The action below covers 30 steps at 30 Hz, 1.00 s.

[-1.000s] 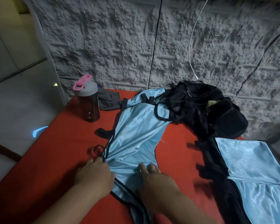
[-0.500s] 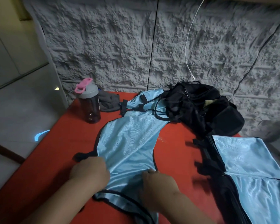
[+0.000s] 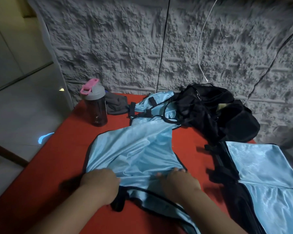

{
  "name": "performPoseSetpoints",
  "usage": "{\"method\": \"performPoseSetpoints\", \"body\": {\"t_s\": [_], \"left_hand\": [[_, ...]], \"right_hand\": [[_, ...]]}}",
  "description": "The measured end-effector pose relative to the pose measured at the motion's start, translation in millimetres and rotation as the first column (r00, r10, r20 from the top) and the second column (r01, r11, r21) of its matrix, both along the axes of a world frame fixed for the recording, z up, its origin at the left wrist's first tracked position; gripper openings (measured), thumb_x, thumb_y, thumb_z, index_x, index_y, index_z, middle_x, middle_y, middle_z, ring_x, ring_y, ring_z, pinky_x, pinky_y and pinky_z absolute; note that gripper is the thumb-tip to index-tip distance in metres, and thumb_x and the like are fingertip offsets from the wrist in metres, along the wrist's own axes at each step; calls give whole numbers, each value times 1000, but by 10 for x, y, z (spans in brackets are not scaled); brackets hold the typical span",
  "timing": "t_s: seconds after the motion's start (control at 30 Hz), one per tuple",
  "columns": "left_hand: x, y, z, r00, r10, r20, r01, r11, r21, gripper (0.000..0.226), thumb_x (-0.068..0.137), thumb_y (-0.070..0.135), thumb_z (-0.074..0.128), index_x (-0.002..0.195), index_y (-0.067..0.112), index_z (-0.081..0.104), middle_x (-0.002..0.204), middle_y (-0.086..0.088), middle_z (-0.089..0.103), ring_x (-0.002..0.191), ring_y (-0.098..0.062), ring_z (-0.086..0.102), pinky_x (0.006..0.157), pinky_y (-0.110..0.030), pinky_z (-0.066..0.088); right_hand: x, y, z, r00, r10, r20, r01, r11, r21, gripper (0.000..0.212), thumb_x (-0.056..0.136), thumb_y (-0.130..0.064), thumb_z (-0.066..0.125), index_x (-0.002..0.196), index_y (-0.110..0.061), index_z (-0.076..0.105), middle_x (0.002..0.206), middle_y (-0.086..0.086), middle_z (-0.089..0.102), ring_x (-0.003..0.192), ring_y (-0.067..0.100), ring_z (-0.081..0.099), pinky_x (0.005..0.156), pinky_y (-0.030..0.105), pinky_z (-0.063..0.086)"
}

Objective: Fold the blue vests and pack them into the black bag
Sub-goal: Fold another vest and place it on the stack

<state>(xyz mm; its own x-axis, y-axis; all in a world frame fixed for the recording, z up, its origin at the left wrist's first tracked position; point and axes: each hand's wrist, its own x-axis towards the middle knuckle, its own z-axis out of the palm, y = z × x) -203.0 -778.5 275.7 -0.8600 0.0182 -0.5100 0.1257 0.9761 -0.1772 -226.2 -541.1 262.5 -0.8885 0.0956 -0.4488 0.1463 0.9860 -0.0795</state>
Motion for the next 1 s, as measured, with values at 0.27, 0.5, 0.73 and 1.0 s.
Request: {"method": "performPoseSetpoints", "body": {"t_s": [0.27, 0.5, 0.73, 1.0], "left_hand": [[63, 110, 73, 948, 207, -242, -106, 921, 374, 24, 101, 45, 46, 87, 26, 50, 98, 3, 61, 98, -20, 62, 76, -32, 46], [110, 53, -30, 987, 138, -81, -120, 973, 196, 79, 97, 57, 47, 159, 38, 2, 159, -8, 23, 138, -34, 36, 115, -43, 32], [184, 34, 95, 956, 279, 96, -290, 948, 129, 103, 95, 68, 41, 153, 21, -30, 146, -7, 53, 125, -24, 56, 103, -35, 44], [189, 119, 212, 960, 223, -166, -188, 961, 202, 80, 99, 65, 35, 160, 23, 3, 140, 1, 58, 126, -24, 55, 96, -37, 45]], "right_hand": [[-42, 72, -48, 975, 13, -223, -9, 1000, 16, 79, 92, -67, 16, 144, -13, 41, 148, 14, 46, 138, 33, 39, 115, 47, 31], [158, -120, -98, 999, 42, -26, -45, 993, -107, 80, 95, -70, 37, 160, -36, 4, 170, 0, -3, 153, 44, -3, 118, 67, 12], [39, 30, -64, 1000, -29, -1, 29, 991, -127, 80, 94, -73, 37, 159, -38, 7, 170, -8, -7, 153, 42, -11, 116, 72, 7], [80, 11, 23, 993, 70, -98, -85, 984, -154, 81, 97, -66, 37, 162, -29, 6, 171, 0, 1, 156, 36, -1, 121, 63, 10]]}}
